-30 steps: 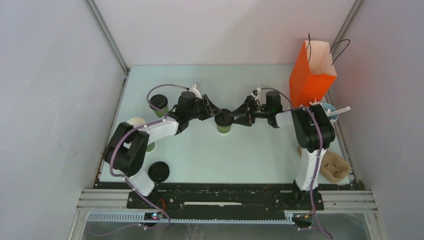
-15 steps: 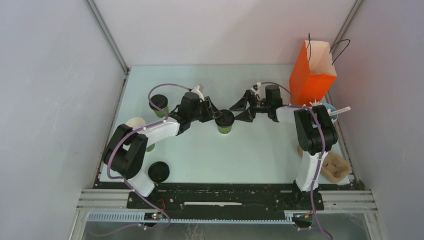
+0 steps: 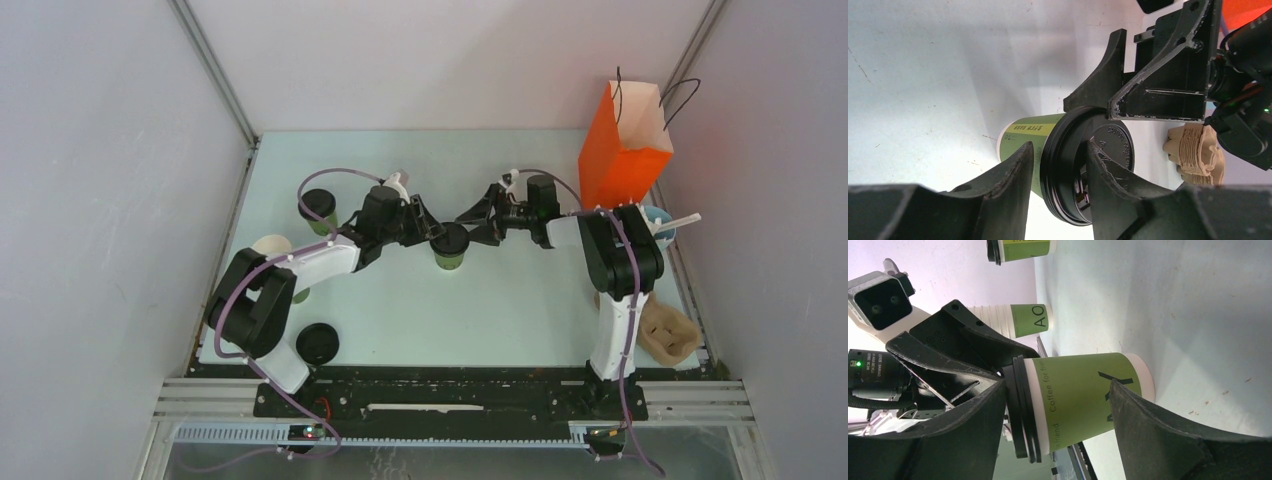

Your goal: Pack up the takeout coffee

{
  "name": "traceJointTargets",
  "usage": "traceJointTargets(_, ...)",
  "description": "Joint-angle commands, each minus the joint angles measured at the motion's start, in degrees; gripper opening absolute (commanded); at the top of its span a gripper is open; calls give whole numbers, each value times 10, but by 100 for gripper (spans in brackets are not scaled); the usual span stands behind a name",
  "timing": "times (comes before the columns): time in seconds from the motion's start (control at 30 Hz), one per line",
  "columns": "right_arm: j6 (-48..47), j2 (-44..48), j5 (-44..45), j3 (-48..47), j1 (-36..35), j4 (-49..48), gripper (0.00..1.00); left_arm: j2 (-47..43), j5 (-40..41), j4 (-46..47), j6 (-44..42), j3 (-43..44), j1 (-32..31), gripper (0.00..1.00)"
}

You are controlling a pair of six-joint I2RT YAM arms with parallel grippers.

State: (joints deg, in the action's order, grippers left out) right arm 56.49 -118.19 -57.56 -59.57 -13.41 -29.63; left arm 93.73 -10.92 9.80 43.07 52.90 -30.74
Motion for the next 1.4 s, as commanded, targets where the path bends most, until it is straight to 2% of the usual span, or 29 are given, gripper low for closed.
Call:
traceJointTargets(0.0,-75,33,43,-5,-3,118,81,4,14,-73,-26,-27,-2,47)
traceJointTargets(0.17,-147,129,47,-40,-6,252,94,4,16,-75,-26,-24,-2,47)
traceJointTargets(0.23,-159,141,37,-7,-18,254,96,4,14,-74,-25,-25,-2,47)
traceJointTargets(0.33,-145,134,29,33,-45,206,98,5,13,-72,-25,-24,-2,47)
traceJointTargets(0.53,-125,85,28,77,-52,127,85,7,16,-73,-25,-25,-2,47)
traceJointTargets(0.6,-106,45,18,112,-41,59,78,9,19,-71,-26,-29,-2,47)
traceJointTargets(0.67,-93,7,18,123,-22,35,66,17,17,-68,-26,-31,-2,47)
traceJointTargets(0.73,-74,19,14,128,-18,1,63,20,16,-67,-25,-33,-2,47)
traceJointTargets(0.83,-134,98,41,90,-34,123,74,11,19,-70,-26,-32,-2,47)
traceJointTargets(0.97,-73,150,-1,70,-34,81,83,5,20,-79,-30,-26,-2,47)
traceJointTargets(1.07,-76,133,-5,67,-40,90,85,4,23,-78,-28,-31,-2,47)
traceJointTargets(1.1,-86,118,-7,69,-42,93,84,5,23,-76,-28,-33,-2,47)
traceJointTargets(1.17,-67,91,-9,102,-39,40,82,4,22,-74,-27,-37,-2,47)
traceJointTargets(1.27,-48,30,-11,131,-30,-22,65,2,22,-69,-25,-45,-2,47)
traceJointTargets(1.37,-35,-3,-9,138,-28,-54,56,-1,19,-69,-26,-47,-2,47)
